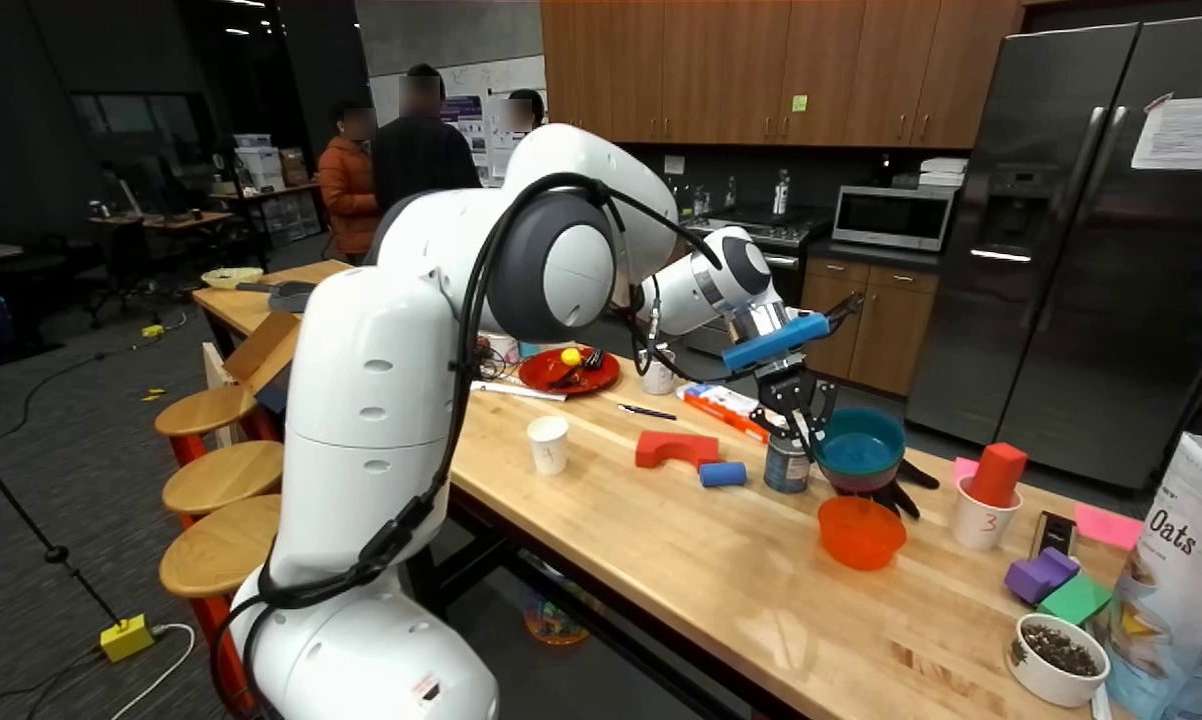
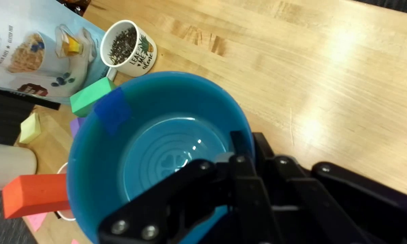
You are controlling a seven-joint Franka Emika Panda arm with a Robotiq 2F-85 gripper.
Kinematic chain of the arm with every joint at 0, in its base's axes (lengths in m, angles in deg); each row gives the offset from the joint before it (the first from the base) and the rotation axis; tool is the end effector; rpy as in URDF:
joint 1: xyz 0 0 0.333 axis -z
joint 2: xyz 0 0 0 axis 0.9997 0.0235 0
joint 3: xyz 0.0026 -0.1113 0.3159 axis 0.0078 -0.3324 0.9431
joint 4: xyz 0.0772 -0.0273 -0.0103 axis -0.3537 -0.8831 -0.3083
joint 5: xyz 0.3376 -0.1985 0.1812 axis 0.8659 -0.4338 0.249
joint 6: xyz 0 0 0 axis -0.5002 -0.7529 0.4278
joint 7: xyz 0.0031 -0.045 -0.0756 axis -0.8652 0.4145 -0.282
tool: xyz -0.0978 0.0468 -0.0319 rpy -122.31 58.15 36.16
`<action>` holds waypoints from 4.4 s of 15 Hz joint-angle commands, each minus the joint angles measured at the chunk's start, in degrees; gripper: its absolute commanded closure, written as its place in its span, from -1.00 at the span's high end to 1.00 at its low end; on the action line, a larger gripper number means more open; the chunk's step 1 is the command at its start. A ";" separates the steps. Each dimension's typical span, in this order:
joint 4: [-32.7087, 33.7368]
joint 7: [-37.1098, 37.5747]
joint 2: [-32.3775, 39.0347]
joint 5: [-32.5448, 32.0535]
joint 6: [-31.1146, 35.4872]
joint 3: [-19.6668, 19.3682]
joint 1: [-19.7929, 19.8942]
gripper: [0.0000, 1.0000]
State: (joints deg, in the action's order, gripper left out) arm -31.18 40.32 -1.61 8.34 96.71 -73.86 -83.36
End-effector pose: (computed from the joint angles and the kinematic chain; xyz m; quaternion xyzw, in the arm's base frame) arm 0.6335 -0.1788 0.3987 0.9316 0.1165 -0.2080 0.2746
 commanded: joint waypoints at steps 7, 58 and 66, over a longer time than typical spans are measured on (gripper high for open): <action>2.75 -1.15 5.03 4.45 -2.69 -0.15 1.39 -0.95; -1.88 6.01 2.37 2.09 13.87 -5.16 3.83 -0.95; 0.38 -2.06 4.76 5.17 16.27 -2.99 4.62 -0.95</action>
State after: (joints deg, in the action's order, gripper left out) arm -31.51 41.82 2.37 11.77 111.72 -77.83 -79.41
